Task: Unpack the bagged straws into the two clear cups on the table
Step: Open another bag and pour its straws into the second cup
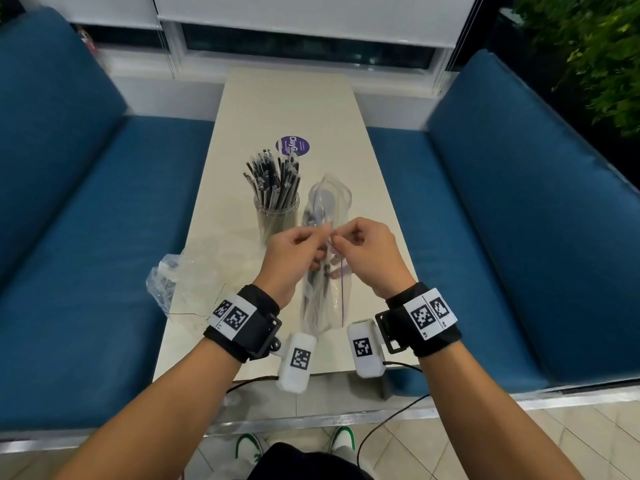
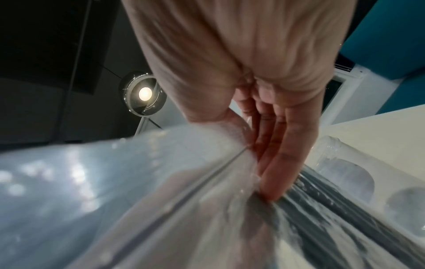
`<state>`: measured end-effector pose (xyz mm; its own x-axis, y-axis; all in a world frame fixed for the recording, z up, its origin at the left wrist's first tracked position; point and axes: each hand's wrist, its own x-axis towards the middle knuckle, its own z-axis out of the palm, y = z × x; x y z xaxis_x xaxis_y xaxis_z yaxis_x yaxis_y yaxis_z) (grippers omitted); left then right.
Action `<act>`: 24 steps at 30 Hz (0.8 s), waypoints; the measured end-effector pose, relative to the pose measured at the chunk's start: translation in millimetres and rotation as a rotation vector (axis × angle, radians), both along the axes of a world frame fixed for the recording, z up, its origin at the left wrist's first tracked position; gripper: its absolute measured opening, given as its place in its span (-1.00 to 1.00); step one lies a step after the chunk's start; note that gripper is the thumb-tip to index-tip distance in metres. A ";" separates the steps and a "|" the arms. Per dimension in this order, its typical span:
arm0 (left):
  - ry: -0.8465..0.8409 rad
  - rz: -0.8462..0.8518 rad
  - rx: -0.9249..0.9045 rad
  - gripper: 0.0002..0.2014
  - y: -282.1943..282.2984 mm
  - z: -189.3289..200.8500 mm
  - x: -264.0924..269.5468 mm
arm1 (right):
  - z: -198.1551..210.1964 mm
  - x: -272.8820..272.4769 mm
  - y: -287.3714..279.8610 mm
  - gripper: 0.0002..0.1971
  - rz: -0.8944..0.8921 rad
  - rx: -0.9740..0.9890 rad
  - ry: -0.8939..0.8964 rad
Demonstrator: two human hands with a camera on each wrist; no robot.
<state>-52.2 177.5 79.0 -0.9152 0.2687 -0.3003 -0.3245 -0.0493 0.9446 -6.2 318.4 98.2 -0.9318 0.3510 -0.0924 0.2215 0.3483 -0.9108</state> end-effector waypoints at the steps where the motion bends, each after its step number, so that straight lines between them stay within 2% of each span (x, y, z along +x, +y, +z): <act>1: 0.013 0.018 -0.002 -0.83 -0.9 -1.4 1.4 | -0.3 1.3 0.2 -0.94 0.006 0.021 0.001; 3: -0.011 0.089 0.059 -0.85 -5.2 -2.9 0.0 | -2.2 2.0 3.4 -0.84 -0.016 0.029 0.005; 6: -0.098 0.136 0.190 -0.76 -10.8 4.1 -6.0 | -4.4 1.2 11.9 -0.68 -0.127 -0.058 -0.023; 7: -0.130 0.134 0.217 -0.74 -10.9 6.5 -6.1 | -5.0 -0.3 12.5 -0.71 -0.161 -0.092 -0.036; 9: -0.177 0.120 0.234 -0.71 -7.2 10.2 -4.3 | -2.8 -2.1 8.5 -0.91 -0.142 -0.197 -0.072; 10: -0.194 0.121 0.237 -0.70 -4.9 10.3 -3.6 | -1.0 -2.0 5.7 -0.85 -0.102 -0.223 -0.090; 12: -0.233 0.143 0.263 -0.71 -1.9 10.7 -3.6 | 0.3 -0.8 4.4 -0.62 -0.007 -0.214 -0.124; 15: -0.249 0.139 0.264 -0.69 -3.9 9.1 -5.1 | -3.8 -0.2 15.5 -0.45 -0.019 -0.217 -0.044; 18: -0.191 0.070 0.096 -0.83 -5.5 7.9 -4.8 | -7.4 -1.2 21.6 -0.38 -0.023 -0.291 0.016; 19: -0.156 0.058 -0.006 -0.80 -5.8 6.4 -5.4 | -8.7 -1.9 21.5 -0.38 0.012 -0.328 0.026; 21: -0.085 0.090 -0.144 -0.59 -7.4 0.5 -7.9 | -5.5 -0.7 18.8 -0.40 0.098 -0.414 0.044; 22: -0.068 0.078 -0.136 -0.50 -7.9 -1.7 -8.6 | -3.1 -0.4 16.8 -0.41 0.122 -0.469 0.051; 24: -0.128 0.004 -0.006 -0.35 -7.6 -4.2 -7.6 | -2.4 -1.5 13.7 -0.39 0.126 -0.580 0.052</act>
